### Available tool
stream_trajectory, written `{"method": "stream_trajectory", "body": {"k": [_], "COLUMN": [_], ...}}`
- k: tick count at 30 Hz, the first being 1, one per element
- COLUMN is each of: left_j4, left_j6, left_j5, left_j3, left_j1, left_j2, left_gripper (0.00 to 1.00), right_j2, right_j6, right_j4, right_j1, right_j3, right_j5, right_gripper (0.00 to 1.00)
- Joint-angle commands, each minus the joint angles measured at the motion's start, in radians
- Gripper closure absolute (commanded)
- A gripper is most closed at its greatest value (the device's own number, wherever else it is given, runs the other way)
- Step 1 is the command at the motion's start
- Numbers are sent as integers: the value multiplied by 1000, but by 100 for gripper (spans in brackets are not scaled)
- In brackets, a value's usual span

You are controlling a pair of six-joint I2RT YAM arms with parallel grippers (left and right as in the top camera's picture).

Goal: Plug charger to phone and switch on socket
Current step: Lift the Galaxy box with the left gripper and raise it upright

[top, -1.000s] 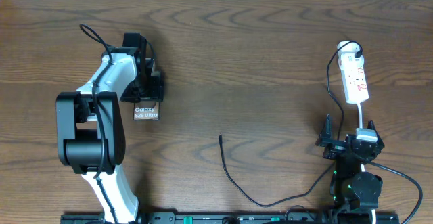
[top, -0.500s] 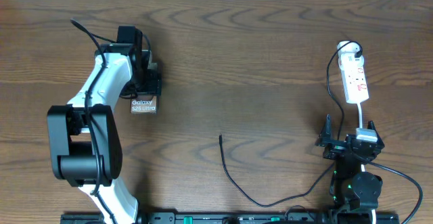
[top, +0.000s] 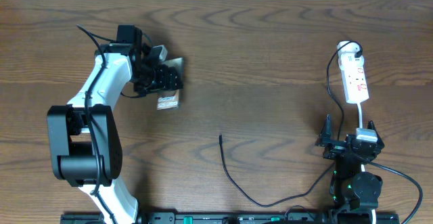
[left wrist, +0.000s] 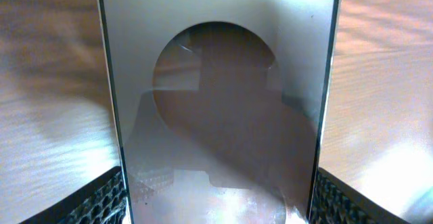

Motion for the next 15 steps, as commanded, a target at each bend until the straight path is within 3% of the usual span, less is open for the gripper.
{"method": "stream_trajectory", "body": {"k": [1,7,15], "left_j4": [40,202,481], "left_j6": [-23,-223,-638], "left_j5": [323,586,645], "left_j3": [34,34,34], "left_j1": [0,-1,-1], "left_j2": [-30,-30,-30], "left_gripper": [93,92,92], "right_j2": [-5,-5,-5], "right_j6": [-8,-8,-8], "right_j4": [-5,-5,-5], "right_j1": [7,7,7], "right_j3": [-1,-1,-1], "right_j5": [1,1,1], "right_gripper": [1,1,1]}}
